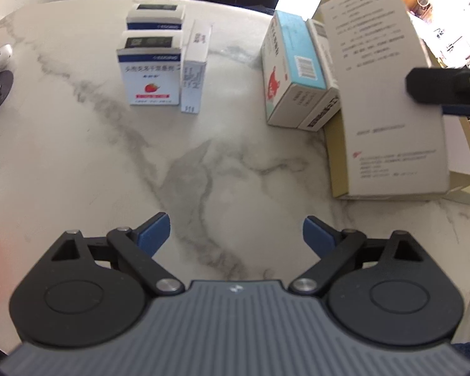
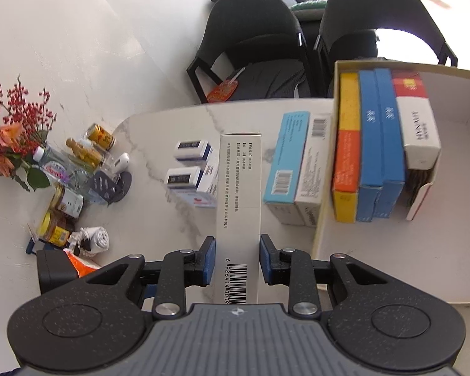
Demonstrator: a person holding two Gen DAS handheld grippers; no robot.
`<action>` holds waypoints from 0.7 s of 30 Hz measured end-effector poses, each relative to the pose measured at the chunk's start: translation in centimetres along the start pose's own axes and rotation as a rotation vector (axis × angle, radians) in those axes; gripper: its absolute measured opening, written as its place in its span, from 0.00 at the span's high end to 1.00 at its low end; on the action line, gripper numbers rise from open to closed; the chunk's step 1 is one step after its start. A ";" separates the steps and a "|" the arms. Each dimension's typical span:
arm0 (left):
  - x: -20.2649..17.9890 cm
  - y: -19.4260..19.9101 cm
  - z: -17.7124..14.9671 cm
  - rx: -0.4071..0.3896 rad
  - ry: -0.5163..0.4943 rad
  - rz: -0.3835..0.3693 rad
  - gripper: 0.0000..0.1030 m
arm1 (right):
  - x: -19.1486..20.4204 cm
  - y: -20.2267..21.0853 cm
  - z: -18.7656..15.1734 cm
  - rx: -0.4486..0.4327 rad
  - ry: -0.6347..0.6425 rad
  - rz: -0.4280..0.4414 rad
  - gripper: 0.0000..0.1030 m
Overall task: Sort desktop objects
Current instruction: 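Carry the long white box upright with the right tool to the shoe box, then lower the long white box beside the red-topped box, open the right tool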
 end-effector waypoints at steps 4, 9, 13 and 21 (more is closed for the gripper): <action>-0.5 0.0 0.3 -0.002 -0.006 0.012 0.09 | -1.4 1.8 1.6 -0.062 -0.007 -0.010 0.69; -1.0 -0.3 0.5 0.010 -0.010 0.035 0.09 | -5.0 4.5 4.2 -0.160 -0.031 -0.069 0.69; -1.7 -0.6 0.7 0.019 -0.016 0.048 0.09 | -10.0 5.9 6.1 -0.210 -0.099 -0.152 0.69; -3.5 -1.2 1.4 0.027 -0.032 0.064 0.09 | -17.5 3.7 7.7 -0.172 -0.115 -0.296 0.69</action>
Point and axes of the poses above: each gripper's, at about its wrist camera, not at the fingertips, and y roughly against the way its jaws point, x to its left, z to its top, the point moved 1 cm from there along -y, roughly the way its jaws point, and after that the axes turned 11 degrees about -x, right-handed, at the moved point
